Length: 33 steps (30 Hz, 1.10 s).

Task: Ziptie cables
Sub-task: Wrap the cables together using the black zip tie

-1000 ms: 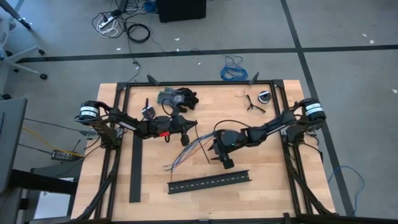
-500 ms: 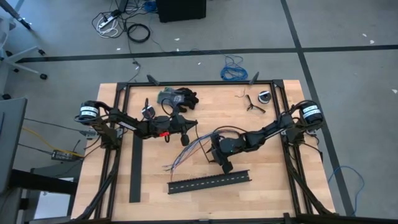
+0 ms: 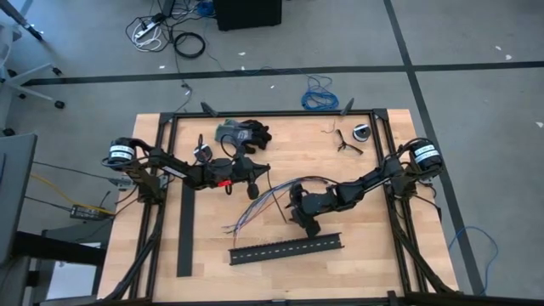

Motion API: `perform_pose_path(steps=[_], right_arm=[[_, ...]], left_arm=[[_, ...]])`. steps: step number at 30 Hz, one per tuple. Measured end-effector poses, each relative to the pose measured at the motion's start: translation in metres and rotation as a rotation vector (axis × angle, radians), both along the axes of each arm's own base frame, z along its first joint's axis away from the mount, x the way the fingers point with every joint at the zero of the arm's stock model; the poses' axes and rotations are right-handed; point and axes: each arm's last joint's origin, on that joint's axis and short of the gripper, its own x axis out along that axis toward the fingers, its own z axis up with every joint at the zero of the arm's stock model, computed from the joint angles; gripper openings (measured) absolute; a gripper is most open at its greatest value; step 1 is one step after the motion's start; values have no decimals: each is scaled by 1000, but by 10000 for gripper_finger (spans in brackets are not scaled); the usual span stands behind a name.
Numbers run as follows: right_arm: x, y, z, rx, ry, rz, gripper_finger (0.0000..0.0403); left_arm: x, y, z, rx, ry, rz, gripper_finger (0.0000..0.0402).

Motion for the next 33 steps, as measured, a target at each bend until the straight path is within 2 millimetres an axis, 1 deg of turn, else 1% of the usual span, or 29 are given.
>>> perform_pose_path(steps=[5,16,19,22,26,33], right_arm=[[-1,-2,-2,-37,28,21,209],[0,0,-2,31,22,82,210],[4,1,-11,37,26,84,210],[12,3,-19,35,31,84,210],[22,5,-19,11,19,63,208],[22,3,-18,-37,28,13,186]], left_arm=[[0,0,0,0,0,0,0],[0,0,0,0,0,0,0],[0,0,0,1,-2,1,0],[0,0,0,1,-3,0,0],[0,0,0,1,-3,0,0],[0,0,-1,0,8,0,0]])
